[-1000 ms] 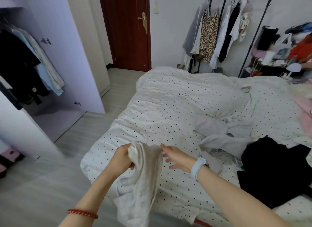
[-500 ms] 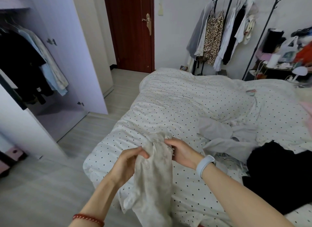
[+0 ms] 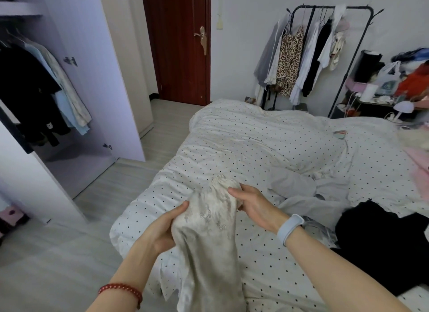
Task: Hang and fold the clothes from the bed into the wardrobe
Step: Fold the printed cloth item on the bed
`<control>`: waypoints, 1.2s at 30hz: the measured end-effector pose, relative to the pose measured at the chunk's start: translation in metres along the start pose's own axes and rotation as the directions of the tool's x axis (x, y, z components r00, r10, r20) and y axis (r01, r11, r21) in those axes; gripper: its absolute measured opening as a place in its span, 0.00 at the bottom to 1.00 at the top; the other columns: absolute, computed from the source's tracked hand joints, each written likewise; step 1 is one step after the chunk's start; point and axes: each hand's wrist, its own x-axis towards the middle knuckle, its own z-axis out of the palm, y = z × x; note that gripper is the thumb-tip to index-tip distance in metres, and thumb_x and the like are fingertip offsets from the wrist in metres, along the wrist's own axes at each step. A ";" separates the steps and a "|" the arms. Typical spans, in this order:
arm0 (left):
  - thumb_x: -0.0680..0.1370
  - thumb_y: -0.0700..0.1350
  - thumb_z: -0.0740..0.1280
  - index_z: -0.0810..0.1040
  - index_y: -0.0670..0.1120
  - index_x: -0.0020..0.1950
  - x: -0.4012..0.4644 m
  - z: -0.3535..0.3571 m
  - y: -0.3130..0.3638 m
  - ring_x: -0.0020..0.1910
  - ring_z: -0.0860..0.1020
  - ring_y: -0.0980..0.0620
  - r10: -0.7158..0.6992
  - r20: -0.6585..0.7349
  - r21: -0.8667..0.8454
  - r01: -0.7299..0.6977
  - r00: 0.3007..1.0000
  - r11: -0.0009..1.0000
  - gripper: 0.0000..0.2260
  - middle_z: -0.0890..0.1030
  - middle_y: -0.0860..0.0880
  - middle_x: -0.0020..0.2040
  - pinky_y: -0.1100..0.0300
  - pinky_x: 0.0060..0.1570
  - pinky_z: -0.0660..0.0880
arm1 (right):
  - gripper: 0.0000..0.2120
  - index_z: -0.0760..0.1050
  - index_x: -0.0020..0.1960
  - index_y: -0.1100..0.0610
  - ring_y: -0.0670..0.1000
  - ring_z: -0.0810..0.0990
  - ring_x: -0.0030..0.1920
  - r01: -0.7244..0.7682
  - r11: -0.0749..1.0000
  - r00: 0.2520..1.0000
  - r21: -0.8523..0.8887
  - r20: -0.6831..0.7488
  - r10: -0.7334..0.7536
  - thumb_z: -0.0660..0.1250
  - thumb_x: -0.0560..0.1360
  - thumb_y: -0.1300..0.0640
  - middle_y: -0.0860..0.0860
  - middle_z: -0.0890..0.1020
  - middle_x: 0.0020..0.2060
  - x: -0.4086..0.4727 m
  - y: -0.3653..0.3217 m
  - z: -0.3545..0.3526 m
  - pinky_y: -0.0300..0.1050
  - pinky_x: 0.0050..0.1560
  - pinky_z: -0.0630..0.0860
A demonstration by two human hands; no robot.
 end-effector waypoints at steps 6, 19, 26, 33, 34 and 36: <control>0.69 0.48 0.73 0.77 0.39 0.59 0.005 -0.006 0.042 0.51 0.82 0.46 0.368 0.010 0.192 -0.363 0.930 0.912 0.21 0.82 0.41 0.53 0.57 0.47 0.80 | 0.10 0.72 0.37 0.64 0.45 0.72 0.32 0.128 0.958 0.975 -0.255 -0.146 -0.169 0.69 0.73 0.60 0.49 0.73 0.30 0.003 -0.015 0.016 0.36 0.35 0.68; 0.80 0.42 0.62 0.78 0.49 0.53 0.005 0.023 0.166 0.45 0.81 0.51 0.794 -0.012 0.530 -0.669 0.607 0.520 0.07 0.82 0.50 0.47 0.57 0.47 0.77 | 0.22 0.58 0.30 0.52 0.45 0.55 0.22 0.353 0.643 0.790 -0.679 -0.151 -0.594 0.66 0.76 0.56 0.44 0.59 0.16 0.043 -0.102 0.044 0.36 0.27 0.54; 0.80 0.42 0.61 0.77 0.52 0.52 0.060 0.076 0.247 0.50 0.79 0.53 0.873 0.055 0.557 -0.741 0.485 0.376 0.07 0.81 0.53 0.49 0.57 0.53 0.75 | 0.14 0.73 0.31 0.58 0.47 0.59 0.26 0.383 0.631 0.658 -0.674 -0.281 -0.699 0.67 0.75 0.55 0.46 0.63 0.21 0.107 -0.178 0.005 0.43 0.32 0.57; 0.79 0.42 0.63 0.79 0.49 0.52 0.190 0.104 0.310 0.49 0.79 0.51 0.852 0.063 0.643 -0.674 0.520 0.363 0.06 0.81 0.51 0.47 0.55 0.52 0.77 | 0.20 0.71 0.32 0.67 0.50 0.65 0.29 0.315 0.689 0.643 -0.653 -0.387 -0.661 0.68 0.73 0.53 0.52 0.67 0.25 0.221 -0.198 -0.096 0.43 0.34 0.59; 0.79 0.43 0.63 0.79 0.49 0.53 0.228 0.105 0.324 0.50 0.79 0.50 0.842 0.052 0.684 -0.633 0.536 0.361 0.06 0.82 0.50 0.48 0.53 0.54 0.77 | 0.20 0.69 0.31 0.67 0.51 0.65 0.30 0.283 0.706 0.653 -0.649 -0.409 -0.637 0.68 0.73 0.53 0.54 0.67 0.26 0.255 -0.195 -0.121 0.43 0.34 0.59; 0.78 0.42 0.65 0.80 0.47 0.54 0.285 0.101 0.338 0.50 0.80 0.49 0.808 0.030 0.761 -0.538 0.588 0.363 0.07 0.82 0.48 0.50 0.50 0.56 0.76 | 0.22 0.61 0.27 0.60 0.50 0.63 0.29 0.202 0.733 0.679 -0.649 -0.447 -0.583 0.68 0.73 0.55 0.54 0.63 0.25 0.300 -0.183 -0.155 0.44 0.34 0.56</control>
